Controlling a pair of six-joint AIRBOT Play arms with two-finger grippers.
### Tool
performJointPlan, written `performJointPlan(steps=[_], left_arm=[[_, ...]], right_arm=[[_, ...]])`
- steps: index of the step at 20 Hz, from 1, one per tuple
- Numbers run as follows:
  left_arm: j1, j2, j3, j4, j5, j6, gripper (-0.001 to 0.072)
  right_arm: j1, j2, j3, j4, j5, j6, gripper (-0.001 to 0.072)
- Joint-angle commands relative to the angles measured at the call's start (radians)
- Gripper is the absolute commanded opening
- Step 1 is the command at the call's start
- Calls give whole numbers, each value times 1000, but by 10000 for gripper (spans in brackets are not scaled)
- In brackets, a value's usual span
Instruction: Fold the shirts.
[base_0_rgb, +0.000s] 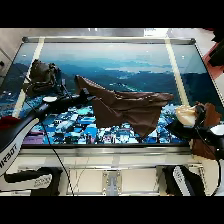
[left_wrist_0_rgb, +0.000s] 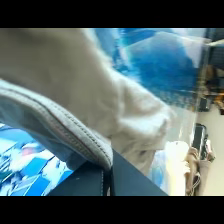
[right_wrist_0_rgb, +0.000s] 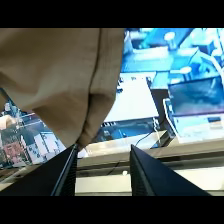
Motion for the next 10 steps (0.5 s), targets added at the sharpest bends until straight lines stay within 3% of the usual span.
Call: performJointPlan(steps=[1,5,10], left_arm=[[0,-1,26,-5,-24,17,18],[1,-1,26,-5,-60,19,17],[0,-1,26,-5,-95,24,17]], right_arm=[[88,-3,-135,61,-162,-4,383],[311,-111,-152,116,-351,34,375],[462,-233,-150,195,-445,46,375]])
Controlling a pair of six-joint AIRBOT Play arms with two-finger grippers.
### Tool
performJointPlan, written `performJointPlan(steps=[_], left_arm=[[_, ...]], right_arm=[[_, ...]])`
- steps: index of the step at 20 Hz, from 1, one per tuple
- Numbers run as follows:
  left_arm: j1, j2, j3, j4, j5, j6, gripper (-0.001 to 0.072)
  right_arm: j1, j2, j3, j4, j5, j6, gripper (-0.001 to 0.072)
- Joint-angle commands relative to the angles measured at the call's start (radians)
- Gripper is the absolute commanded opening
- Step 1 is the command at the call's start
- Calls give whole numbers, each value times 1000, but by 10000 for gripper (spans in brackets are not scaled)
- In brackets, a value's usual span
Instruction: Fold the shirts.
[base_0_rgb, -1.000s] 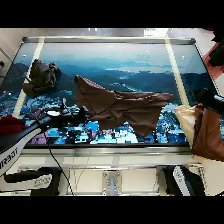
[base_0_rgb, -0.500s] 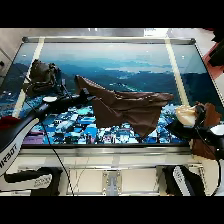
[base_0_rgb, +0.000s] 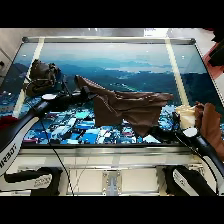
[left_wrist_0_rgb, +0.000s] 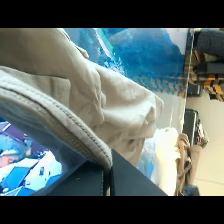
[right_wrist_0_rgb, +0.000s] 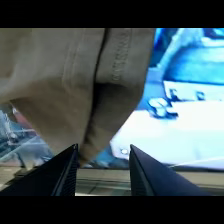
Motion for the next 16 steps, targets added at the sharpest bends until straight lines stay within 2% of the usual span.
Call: performJointPlan(steps=[1,6,8,10,13,16], left_arm=[[1,0,1,0,-23,2,18],[1,0,1,0,-22,10,18],[1,0,1,0,-22,30,18],[5,0,1,-2,-17,32,17],[77,27,2,-45,-53,66,17],[267,134,43,-114,-260,134,16]], right_arm=[[92,-57,-4,60,-98,10,376],[114,-57,-3,132,-177,10,360],[114,-57,-3,132,-204,9,124],[113,-56,-2,149,-263,-16,30],[113,-45,50,152,-274,-55,27],[79,49,200,71,-166,-55,26]])
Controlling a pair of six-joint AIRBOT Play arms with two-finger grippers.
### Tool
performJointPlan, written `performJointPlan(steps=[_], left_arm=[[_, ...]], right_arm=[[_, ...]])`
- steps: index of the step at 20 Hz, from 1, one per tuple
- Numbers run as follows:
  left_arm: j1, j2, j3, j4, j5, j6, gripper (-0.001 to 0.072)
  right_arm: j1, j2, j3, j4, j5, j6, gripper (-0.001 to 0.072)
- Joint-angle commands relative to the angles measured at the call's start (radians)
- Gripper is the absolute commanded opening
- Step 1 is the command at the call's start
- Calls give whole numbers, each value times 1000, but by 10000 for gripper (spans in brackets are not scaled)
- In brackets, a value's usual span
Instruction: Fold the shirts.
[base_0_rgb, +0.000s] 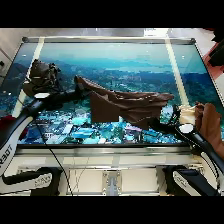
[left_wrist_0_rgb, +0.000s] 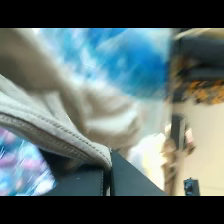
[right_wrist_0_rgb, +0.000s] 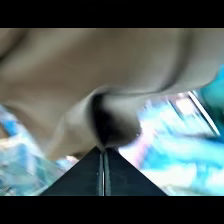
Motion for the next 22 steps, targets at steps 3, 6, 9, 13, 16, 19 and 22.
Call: performJointPlan(steps=[3,6,9,13,16,19,22], left_arm=[[361,250,105,-67,-338,59,15],[542,453,210,-30,-393,40,14],[547,587,382,137,-376,2,14],[513,603,592,394,-285,-103,14],[458,589,599,527,-298,-165,15],[381,527,599,583,-328,-183,14],[298,413,591,677,-360,-214,15]], right_arm=[[-120,249,293,-163,185,72,25],[-261,462,515,-363,320,175,24],[-377,601,757,-436,390,170,23],[-402,583,931,-433,446,137,23],[-402,509,927,-374,591,137,23],[-402,431,866,-319,665,111,24],[-402,381,784,-306,630,108,24]])
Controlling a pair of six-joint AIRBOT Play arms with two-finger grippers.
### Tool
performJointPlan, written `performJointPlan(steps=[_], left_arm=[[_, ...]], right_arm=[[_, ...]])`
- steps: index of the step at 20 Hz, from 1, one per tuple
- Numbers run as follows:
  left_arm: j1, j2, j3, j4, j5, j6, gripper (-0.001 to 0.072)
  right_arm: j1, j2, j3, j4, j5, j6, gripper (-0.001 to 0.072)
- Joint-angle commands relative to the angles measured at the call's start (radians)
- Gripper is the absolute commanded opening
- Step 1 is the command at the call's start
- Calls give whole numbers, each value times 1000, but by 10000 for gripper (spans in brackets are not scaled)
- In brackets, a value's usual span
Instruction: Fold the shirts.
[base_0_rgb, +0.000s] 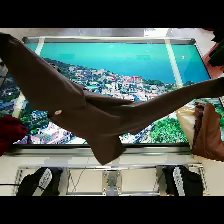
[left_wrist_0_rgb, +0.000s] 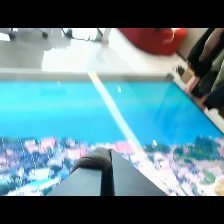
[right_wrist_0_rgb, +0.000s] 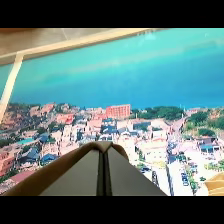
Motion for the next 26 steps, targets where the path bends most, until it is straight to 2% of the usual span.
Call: performJointPlan(steps=[1,4,7,8,10,13,14,15,16,21,22,24,26], left_arm=[[-103,-130,-10,156,-30,-42,15],[-199,-298,-60,260,34,-41,15],[-259,-510,-76,320,301,-48,15],[-271,-574,-76,315,408,-80,15],[-286,-694,-74,253,578,-122,15],[-290,-807,-63,64,649,-78,27],[-290,-820,-56,23,649,-41,188],[-290,-821,-45,-1,647,3,446],[-286,-819,-14,-20,621,36,546],[-176,-718,157,-24,312,53,542],[-130,-672,156,5,251,50,539],[-39,-590,134,124,89,23,464],[36,-512,18,202,-78,-18,464]], right_arm=[[-2,-65,-86,51,20,-21,24],[0,-110,-211,129,-8,-72,25],[60,-139,-377,135,-145,-90,24],[87,-148,-431,135,-203,-90,25],[148,-178,-528,135,-324,-90,24],[250,-246,-623,135,-490,-90,25],[277,-272,-636,135,-531,-90,24],[301,-304,-637,135,-566,-90,24],[319,-328,-637,136,-602,-90,25],[340,-372,-634,123,-680,-90,24],[340,-372,-634,106,-682,-90,24],[339,-372,-634,91,-684,-90,24],[339,-372,-634,90,-685,-90,25]])
